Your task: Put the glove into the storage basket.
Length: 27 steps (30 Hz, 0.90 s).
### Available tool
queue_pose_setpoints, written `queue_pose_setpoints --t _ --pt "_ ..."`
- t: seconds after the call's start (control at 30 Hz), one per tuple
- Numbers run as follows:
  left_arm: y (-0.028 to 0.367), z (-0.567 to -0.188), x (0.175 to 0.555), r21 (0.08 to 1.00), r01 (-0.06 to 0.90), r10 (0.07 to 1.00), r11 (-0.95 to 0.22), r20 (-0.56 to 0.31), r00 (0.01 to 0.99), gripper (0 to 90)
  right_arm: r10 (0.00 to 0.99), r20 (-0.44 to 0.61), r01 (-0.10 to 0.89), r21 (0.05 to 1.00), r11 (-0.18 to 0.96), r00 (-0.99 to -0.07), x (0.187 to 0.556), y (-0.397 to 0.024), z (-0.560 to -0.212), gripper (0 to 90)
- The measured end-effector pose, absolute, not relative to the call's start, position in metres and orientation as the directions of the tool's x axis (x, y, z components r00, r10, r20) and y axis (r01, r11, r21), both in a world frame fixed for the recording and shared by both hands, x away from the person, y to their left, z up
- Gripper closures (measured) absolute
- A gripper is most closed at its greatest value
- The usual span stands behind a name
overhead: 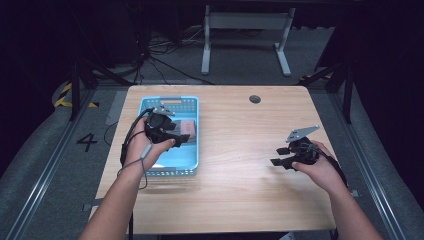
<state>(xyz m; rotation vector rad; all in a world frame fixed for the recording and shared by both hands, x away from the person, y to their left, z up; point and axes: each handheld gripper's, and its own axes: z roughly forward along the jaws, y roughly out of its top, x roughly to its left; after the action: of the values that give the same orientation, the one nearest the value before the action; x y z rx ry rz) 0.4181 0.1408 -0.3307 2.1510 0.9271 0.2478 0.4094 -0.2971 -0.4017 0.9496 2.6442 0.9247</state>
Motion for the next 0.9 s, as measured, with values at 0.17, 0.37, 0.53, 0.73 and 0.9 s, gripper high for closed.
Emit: queue_pose_setpoints --t 0.17,0.37,0.53,0.73,0.9 --pt "0.128 -0.326 0.397 0.729 0.508 0.651 -0.458 -0.113 0.750 32.6 0.619 0.036 0.509 0.608 0.609 -0.784 0.412 -0.295 -0.404 47.2" --pt "0.112 -0.328 0.371 0.725 0.468 0.602 -0.504 -0.094 0.793 29.9 0.623 0.040 0.517 0.600 0.610 -0.781 0.409 -0.298 -0.406 46.5" --pt "0.108 -0.338 0.349 0.719 0.451 0.601 -0.528 -0.059 0.797 27.2 0.632 0.060 0.535 0.597 0.597 -0.773 0.405 -0.300 -0.405 46.9" --pt "0.109 -0.353 0.330 0.712 0.453 0.578 -0.536 -0.082 0.812 26.4 0.633 0.062 0.538 0.595 0.597 -0.772 0.403 -0.304 -0.407 47.1" --pt "0.119 -0.369 0.319 0.704 0.468 0.581 -0.534 -0.096 0.808 26.8 0.629 0.057 0.532 0.595 0.602 -0.775 0.400 -0.310 -0.412 46.6"
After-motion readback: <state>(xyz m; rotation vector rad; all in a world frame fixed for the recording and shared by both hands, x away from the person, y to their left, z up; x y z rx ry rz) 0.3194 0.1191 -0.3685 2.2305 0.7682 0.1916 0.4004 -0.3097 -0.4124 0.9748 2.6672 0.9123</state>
